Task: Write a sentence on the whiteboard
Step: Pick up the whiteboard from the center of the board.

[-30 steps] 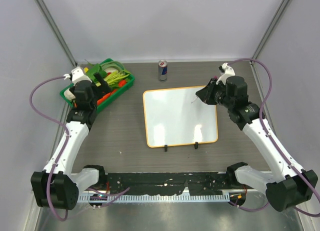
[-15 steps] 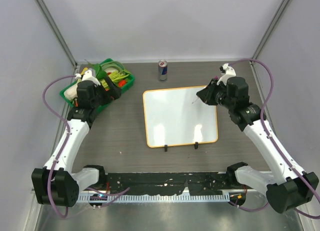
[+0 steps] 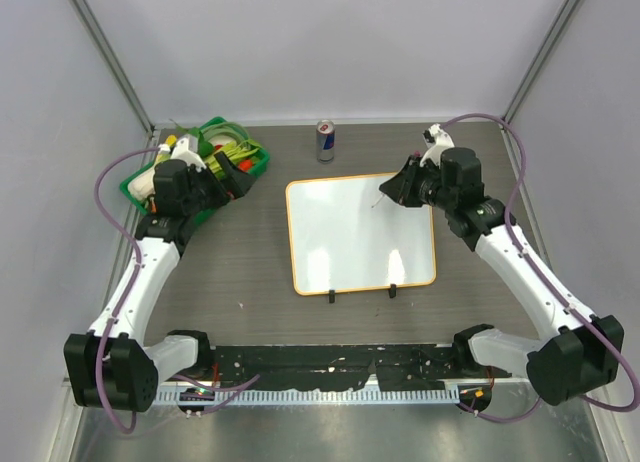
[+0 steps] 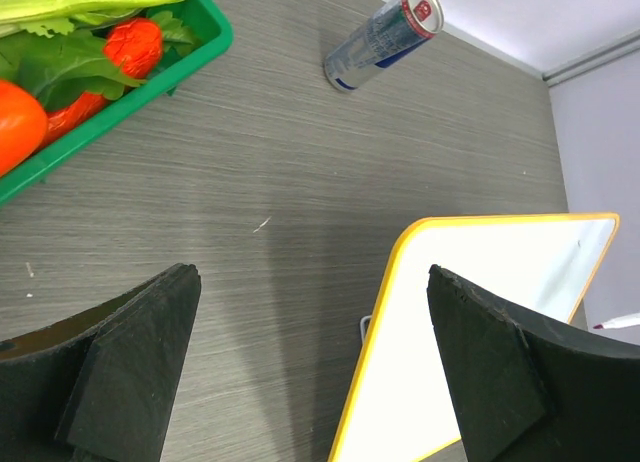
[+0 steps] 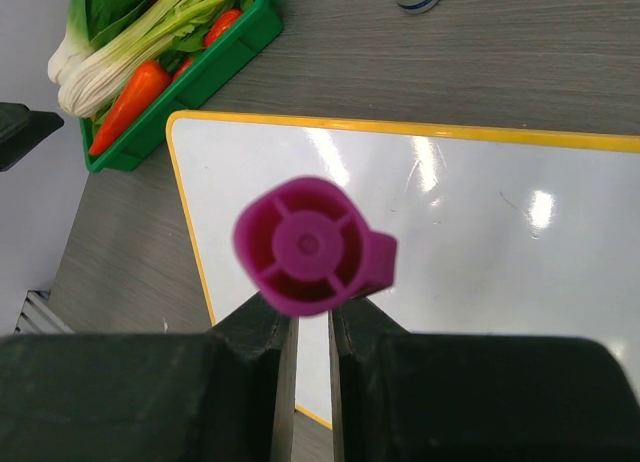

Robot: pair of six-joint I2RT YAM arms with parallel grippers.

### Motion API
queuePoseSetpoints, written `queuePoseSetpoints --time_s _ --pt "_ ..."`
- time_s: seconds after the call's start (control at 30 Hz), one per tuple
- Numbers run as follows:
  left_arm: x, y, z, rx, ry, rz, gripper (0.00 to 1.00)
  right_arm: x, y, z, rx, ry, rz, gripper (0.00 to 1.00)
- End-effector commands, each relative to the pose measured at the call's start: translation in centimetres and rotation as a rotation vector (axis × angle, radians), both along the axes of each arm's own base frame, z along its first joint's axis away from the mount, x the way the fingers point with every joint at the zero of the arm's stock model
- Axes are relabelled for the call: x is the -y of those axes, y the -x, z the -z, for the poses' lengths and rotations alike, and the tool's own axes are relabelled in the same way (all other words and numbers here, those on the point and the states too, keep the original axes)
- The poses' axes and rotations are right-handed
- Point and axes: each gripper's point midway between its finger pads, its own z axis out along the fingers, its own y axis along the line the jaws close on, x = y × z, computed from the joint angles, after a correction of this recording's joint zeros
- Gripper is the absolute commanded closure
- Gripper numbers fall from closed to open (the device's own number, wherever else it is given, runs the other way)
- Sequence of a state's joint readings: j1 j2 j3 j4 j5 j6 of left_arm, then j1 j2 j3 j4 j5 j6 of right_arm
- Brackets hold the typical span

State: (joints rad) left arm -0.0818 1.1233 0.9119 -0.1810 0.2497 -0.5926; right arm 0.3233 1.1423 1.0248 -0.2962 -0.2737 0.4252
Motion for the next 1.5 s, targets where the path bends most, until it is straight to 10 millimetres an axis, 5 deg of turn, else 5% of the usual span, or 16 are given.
queuePoseSetpoints --time_s 0.0,0.47,0.7,1.13,1.47 --pt "1.0 0.0 -1.6 0.069 0.044 0.058 0.01 -2.3 -0.9 -3.3 0.101 -0.074 -0.061 0.99" --pt "7.2 1.8 0.8 0.022 0.146 0.359 0.00 -8.1 -0.7 -2.9 0.153 -0.064 -0.125 0.99" --pt "12.8 3.7 -0.5 0.083 0.058 0.606 0.00 -10.1 -0.4 -3.2 0.124 -0.137 -0.199 0.99" --pt "19.0 5.4 -4.8 0.234 0.120 0.878 0.11 -11.2 0.2 -4.5 0.118 -0.207 -0.251 0.99" --pt "21.3 6.5 -4.1 0.229 0.136 0.975 0.17 -11.3 0.9 -5.2 0.109 -0.262 -0.258 0.98"
